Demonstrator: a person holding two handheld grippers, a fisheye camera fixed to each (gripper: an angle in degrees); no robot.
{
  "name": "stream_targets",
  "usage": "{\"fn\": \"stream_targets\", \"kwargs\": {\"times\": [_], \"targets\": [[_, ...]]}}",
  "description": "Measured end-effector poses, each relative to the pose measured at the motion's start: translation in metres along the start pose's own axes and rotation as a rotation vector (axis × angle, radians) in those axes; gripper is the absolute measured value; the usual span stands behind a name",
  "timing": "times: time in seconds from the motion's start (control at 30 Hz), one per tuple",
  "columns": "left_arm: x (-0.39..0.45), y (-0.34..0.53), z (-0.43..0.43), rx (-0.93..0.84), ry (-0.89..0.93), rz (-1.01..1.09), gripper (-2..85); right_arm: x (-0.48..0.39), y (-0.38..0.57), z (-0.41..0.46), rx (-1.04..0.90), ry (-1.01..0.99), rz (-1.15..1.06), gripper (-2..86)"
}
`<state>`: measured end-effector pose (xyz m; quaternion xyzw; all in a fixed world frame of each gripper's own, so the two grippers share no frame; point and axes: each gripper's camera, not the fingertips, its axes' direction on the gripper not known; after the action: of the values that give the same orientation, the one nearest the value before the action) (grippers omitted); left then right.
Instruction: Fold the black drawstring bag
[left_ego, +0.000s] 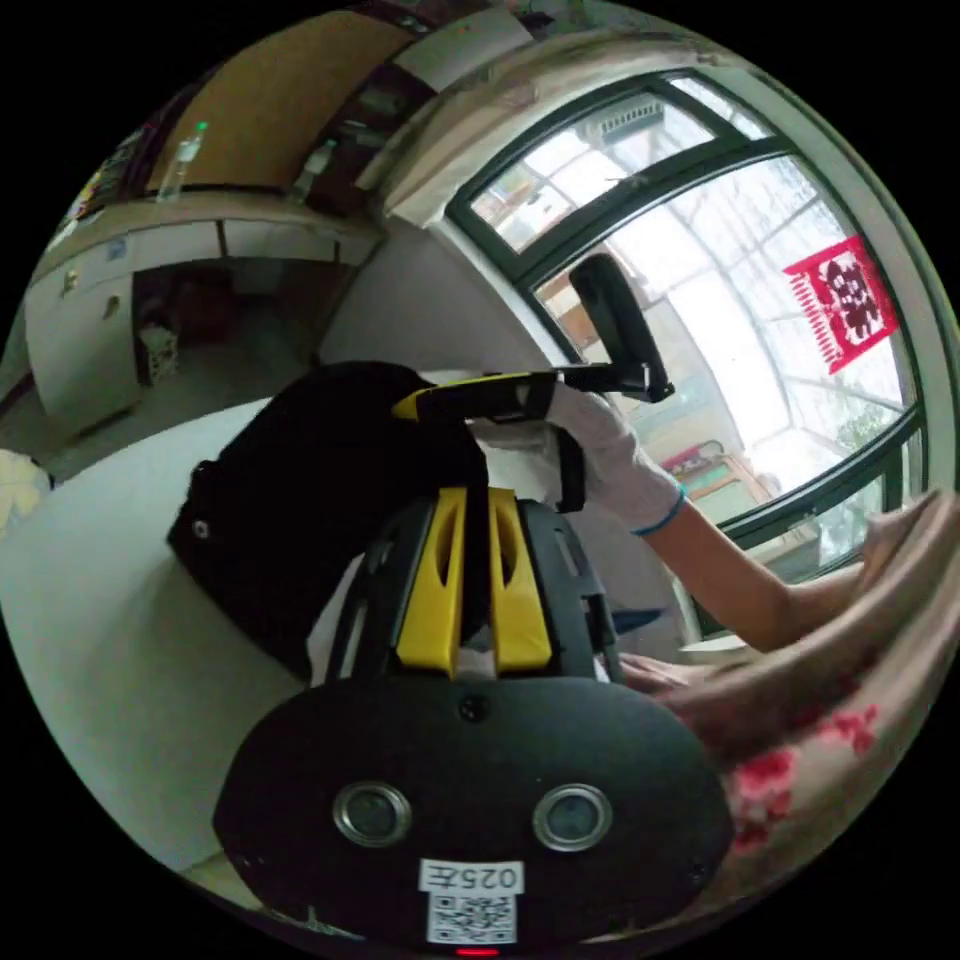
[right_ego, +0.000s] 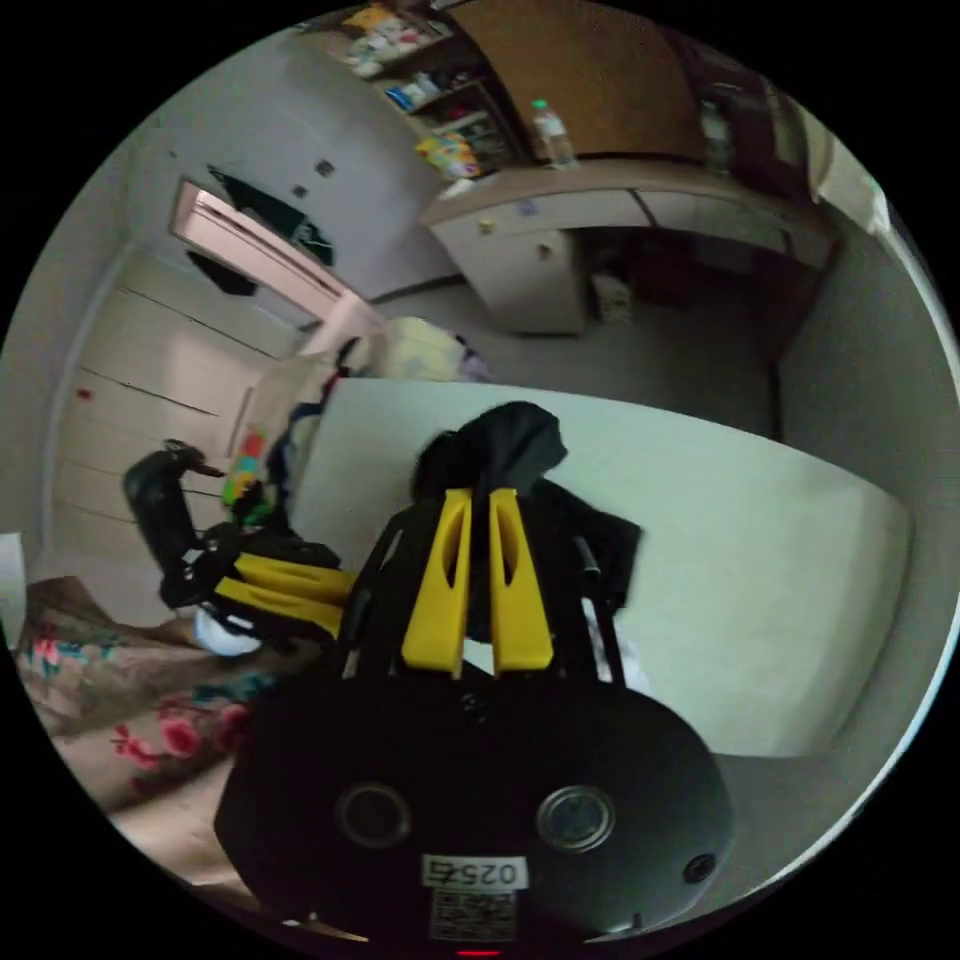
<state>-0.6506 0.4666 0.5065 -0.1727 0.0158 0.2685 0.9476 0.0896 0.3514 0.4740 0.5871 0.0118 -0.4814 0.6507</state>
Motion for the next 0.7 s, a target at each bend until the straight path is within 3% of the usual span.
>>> {"fn": "stream_targets", "kwargs": {"times": [0.17, 0.27, 0.4, 0.53, 0.6, 0.7], "targets": [[-0.007, -0.021, 0.202, -0.300, -0.258, -0.097, 3.7, 0.109, 0.019, 0.068, -0.174, 0.072, 0.106, 0.4], [-0.007, -0.028, 0.239, -0.334, -0.286, -0.114, 3.7, 0.116, 0.031, 0.069, -0.126, 0.094, 0.053, 0.2], [-0.005, -0.039, 0.248, -0.416, -0.253, -0.133, 3.9, 0.126, 0.040, 0.042, -0.089, 0.001, 0.085, 0.5], [0.012, -0.032, 0.218, -0.352, -0.142, -0.100, 3.0, 0.168, 0.063, -0.016, -0.016, -0.316, 0.241, 0.6], [0.033, -0.027, 0.195, -0.301, -0.180, -0.043, 1.9, 0.161, 0.076, -0.060, 0.097, -0.326, 0.222, 0.4], [0.065, -0.014, 0.137, -0.122, -0.310, -0.014, 2.8, 0.103, 0.076, -0.115, 0.194, -0.234, 0.003, 2.5]]}}
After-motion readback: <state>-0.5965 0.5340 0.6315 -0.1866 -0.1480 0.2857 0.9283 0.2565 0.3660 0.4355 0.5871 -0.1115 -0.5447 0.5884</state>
